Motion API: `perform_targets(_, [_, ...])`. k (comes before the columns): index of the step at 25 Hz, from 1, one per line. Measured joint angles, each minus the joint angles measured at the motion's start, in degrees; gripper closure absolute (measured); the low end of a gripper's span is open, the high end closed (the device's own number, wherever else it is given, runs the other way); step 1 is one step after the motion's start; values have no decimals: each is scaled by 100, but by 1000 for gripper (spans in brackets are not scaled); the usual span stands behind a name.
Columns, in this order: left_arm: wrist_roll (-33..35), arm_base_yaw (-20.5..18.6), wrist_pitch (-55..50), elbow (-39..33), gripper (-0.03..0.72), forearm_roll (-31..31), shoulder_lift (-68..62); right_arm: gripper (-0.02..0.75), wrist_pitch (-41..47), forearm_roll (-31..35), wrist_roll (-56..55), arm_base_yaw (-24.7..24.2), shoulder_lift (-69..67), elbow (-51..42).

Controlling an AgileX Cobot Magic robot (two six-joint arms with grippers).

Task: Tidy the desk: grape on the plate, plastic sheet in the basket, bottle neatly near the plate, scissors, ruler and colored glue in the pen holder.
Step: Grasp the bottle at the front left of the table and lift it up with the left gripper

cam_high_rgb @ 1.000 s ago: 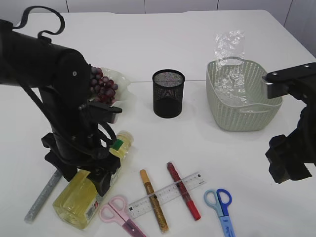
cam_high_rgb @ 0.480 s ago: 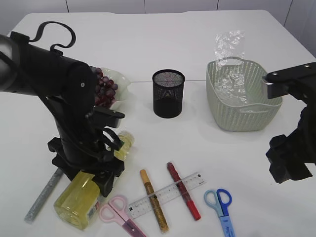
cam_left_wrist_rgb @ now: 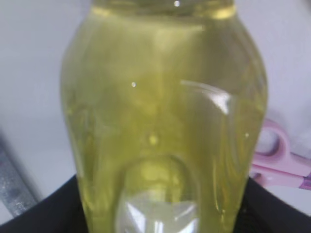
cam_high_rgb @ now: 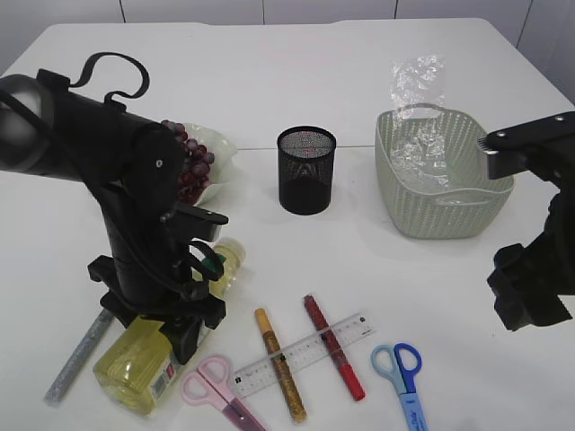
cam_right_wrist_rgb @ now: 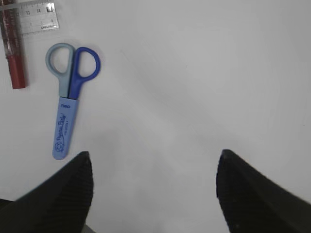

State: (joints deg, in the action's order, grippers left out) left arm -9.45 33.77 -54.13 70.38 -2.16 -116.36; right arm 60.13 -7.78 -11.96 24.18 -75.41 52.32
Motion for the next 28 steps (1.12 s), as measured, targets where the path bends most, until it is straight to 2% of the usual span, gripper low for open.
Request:
perform_targets(3, [0, 10, -15, 13, 255, 51, 0, 161, 0, -48, 0, 0, 0, 0])
perform_targets(12, [14, 10, -64, 13, 257, 96, 0, 160, 0, -60, 0, 0, 0, 0])
perform_targets(19, [662, 10, -173, -41, 257, 216, 427, 161, -13, -70, 0, 0, 0, 0])
perform_targets(25, [945, 10, 353, -54, 257, 216, 1241, 160, -26, -70, 0, 0, 0, 0])
perform_targets(28, [1002, 10, 1016, -305, 258, 216, 1548, 160, -28, -70, 0, 0, 0, 0])
